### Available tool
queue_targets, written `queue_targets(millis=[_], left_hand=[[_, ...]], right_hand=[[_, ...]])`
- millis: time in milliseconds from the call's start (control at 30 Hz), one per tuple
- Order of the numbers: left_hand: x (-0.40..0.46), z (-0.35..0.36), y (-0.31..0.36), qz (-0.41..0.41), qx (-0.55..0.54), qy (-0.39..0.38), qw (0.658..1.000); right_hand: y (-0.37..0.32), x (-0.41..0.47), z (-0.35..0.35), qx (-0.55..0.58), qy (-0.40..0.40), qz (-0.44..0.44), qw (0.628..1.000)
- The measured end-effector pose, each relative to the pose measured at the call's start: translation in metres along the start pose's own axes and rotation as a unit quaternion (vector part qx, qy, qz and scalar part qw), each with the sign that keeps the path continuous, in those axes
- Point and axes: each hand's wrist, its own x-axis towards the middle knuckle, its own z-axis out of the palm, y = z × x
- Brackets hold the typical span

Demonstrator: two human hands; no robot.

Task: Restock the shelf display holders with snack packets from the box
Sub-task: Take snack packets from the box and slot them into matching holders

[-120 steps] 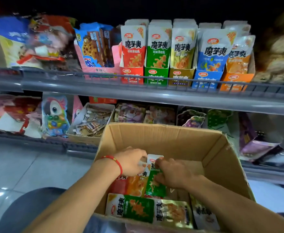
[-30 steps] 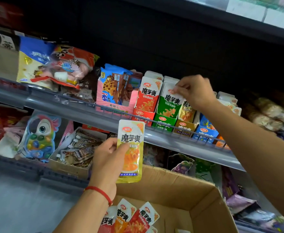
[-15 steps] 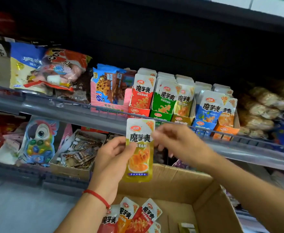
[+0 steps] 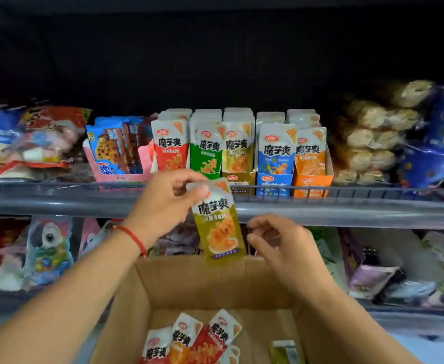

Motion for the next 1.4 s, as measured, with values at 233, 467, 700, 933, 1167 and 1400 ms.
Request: queue_targets(millis=[233, 467, 700, 933, 1167, 1400], left_hand=[[0.113, -0.017, 0.069, 0.072, 0.041, 0.071, 0.994], [0.151, 0.02, 0.072, 0.068, 0.226, 0.012, 0.972], [0.149, 0.025, 0.04, 0.138, 0.376, 0.041, 0.915], [0.145, 0.012, 0.021, 0.134, 0.496, 0.053, 0.856], [0.148, 0.018, 0.027, 0.077, 0.556, 0.086, 0.823], [0.152, 0.032, 0.03, 0.105, 0.555, -0.026, 0.825]], right_hand=[[0.024, 0.014, -0.029, 0.02, 0.089, 0.041, 0.995], [0.019, 0.014, -0.033, 0.046, 0.103, 0.034, 0.993], [0.022, 0.013, -0.033, 0.063, 0.08, 0.034, 0.994], [0.024, 0.015, -0.028, 0.048, 0.059, 0.039, 0.996], [0.022, 0.016, -0.023, 0.021, 0.038, 0.038, 0.998], [0.025, 0.018, -0.024, -0.001, 0.034, 0.032, 0.999]])
